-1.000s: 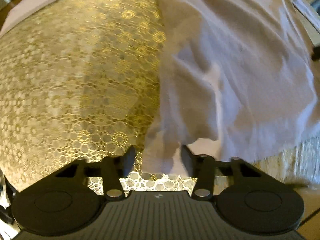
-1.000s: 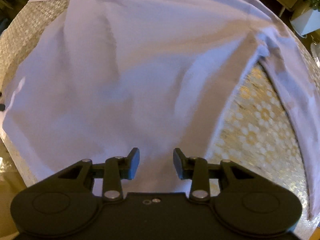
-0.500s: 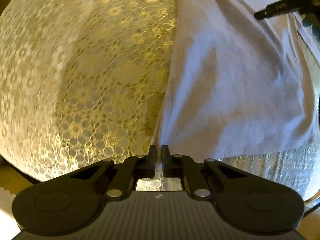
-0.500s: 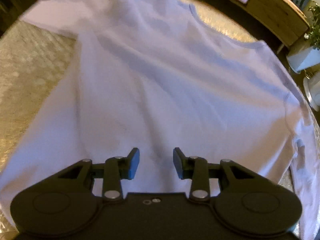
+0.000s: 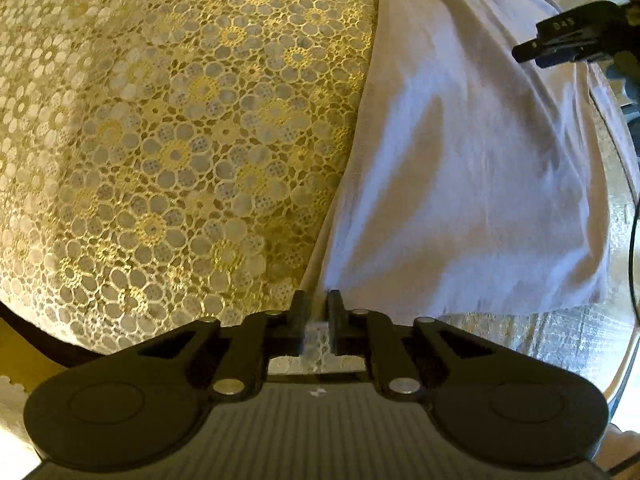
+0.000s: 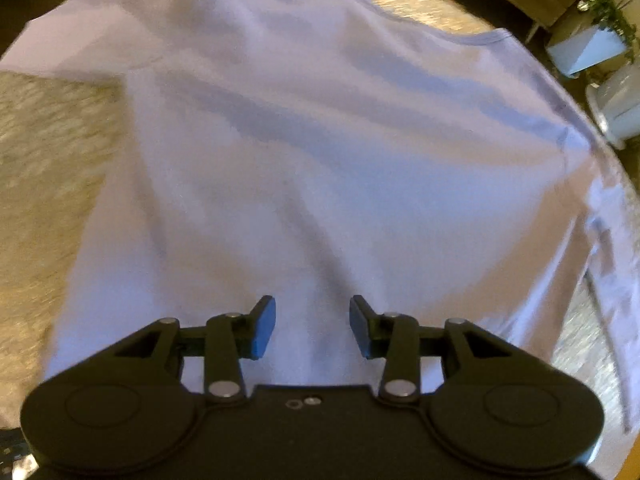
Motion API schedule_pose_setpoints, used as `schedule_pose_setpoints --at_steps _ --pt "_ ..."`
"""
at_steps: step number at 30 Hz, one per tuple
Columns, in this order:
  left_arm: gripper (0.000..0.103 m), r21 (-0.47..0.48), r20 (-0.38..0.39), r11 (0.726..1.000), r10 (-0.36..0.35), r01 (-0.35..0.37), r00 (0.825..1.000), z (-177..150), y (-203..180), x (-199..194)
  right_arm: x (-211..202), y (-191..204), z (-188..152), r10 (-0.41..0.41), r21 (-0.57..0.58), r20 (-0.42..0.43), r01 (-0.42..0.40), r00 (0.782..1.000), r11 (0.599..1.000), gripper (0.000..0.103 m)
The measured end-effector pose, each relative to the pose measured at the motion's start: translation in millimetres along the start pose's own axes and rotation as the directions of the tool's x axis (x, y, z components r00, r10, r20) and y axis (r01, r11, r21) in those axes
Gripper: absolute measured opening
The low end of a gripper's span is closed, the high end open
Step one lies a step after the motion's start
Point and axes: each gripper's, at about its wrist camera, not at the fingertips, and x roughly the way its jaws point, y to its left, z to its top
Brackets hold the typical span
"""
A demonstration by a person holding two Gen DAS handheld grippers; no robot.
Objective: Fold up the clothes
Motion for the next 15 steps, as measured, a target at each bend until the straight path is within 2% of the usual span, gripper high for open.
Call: schedule_pose_setpoints --at_steps 1,2,4,5,8,12,14,15 --pt "0.018 0.001 -0.002 1.000 -0.002 0.002 1.000 -4 1 -2 -3 7 -6 0.017 -0.010 -0.006 -0.017 1.000 1.000 0.103" --pt "0.027 0.002 -0.005 1.000 -0.004 0.004 1.000 -8 2 -3 -5 16 -12 0.031 -0.033 -0.016 -0.032 0.999 0.999 0.103" --pt "0.053 -0.002 0.011 1.000 -0.001 0.001 1.000 -17 7 -10 -5 31 -20 0.047 -0.058 -0.042 -0.049 0.998 0.997 0.103" --pt "0.071 -0.004 0.020 1.000 0.000 0.000 1.000 -22 10 -14 -4 36 -24 0.050 -0.061 -0.052 -0.054 0.997 0.997 0.103" --pt "0.074 0.012 0.030 1.000 0.014 -0.015 0.999 -34 18 -23 -2 52 -36 0.061 -0.068 -0.081 -0.066 0.995 0.995 0.103" --pt "0.074 0.009 0.052 0.998 0.057 -0.057 0.997 17 54 21 3 59 -45 0.061 -0.054 -0.109 -0.067 0.992 0.996 0.103" --pt "0.074 -0.008 0.067 0.997 0.080 -0.080 0.995 33 68 30 8 60 -50 0.044 -0.067 -0.125 -0.053 0.991 0.996 0.103" --pt "0.074 -0.018 0.074 0.996 0.091 -0.090 0.993 29 65 19 11 59 -52 0.036 -0.072 -0.136 -0.047 0.990 0.996 0.103"
